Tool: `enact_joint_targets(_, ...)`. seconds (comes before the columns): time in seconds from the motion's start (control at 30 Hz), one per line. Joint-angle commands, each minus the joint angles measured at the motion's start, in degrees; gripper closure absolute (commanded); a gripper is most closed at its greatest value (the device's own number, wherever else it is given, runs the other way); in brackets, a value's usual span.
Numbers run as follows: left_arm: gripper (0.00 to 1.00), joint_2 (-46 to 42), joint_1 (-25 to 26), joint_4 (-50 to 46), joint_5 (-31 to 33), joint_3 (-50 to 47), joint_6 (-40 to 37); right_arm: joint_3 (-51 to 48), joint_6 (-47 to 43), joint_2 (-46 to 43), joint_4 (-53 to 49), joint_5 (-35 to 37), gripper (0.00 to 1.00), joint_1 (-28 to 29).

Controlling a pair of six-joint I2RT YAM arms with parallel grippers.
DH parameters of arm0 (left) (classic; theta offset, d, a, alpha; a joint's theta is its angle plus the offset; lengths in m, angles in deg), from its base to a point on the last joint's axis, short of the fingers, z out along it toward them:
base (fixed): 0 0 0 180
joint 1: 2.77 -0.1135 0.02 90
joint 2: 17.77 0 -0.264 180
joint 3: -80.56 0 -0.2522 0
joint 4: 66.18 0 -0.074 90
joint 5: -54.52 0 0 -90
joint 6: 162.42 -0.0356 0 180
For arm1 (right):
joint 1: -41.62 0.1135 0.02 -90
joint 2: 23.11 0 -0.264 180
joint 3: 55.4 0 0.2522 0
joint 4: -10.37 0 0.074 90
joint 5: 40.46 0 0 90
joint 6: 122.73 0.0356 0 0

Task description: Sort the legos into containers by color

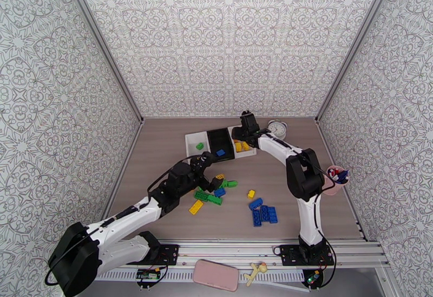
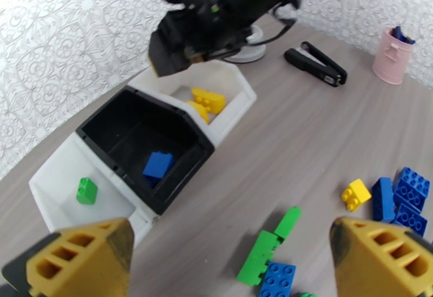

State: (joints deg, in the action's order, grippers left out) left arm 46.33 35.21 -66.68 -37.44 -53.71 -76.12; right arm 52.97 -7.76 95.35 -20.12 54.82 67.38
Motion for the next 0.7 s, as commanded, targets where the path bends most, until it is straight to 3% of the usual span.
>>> enact_joint_targets(0.0,0.00,-0.7,-0.1,0.2,8.8,-1.0,4.2,-5.1,-3.2,-7.3,4.6,-2.1,0.31,-0.4)
enact_joint_targets(0.23,0.00,-0.4,2.1,-6.3,21.7,0.3,18.6,-19.4,-10.8,-19.5,15.5,-6.2,0.09,-0.4)
enact_joint_targets(0.33,0.00,1.1,2.4,-10.3,22.8,1.5,24.8,-24.7,-14.5,-24.4,18.4,-7.2,0.03,-0.4)
enact_joint_targets(0.5,0.00,4.6,4.5,-24.6,29.1,6.9,40.8,-29.2,-20.6,-31.5,18.5,-17.8,0.00,-0.4)
enact_joint_targets(0.67,0.01,9.0,6.1,-40.7,28.7,14.0,52.4,-30.2,-28.5,-37.5,11.9,-26.8,0.01,-0.4)
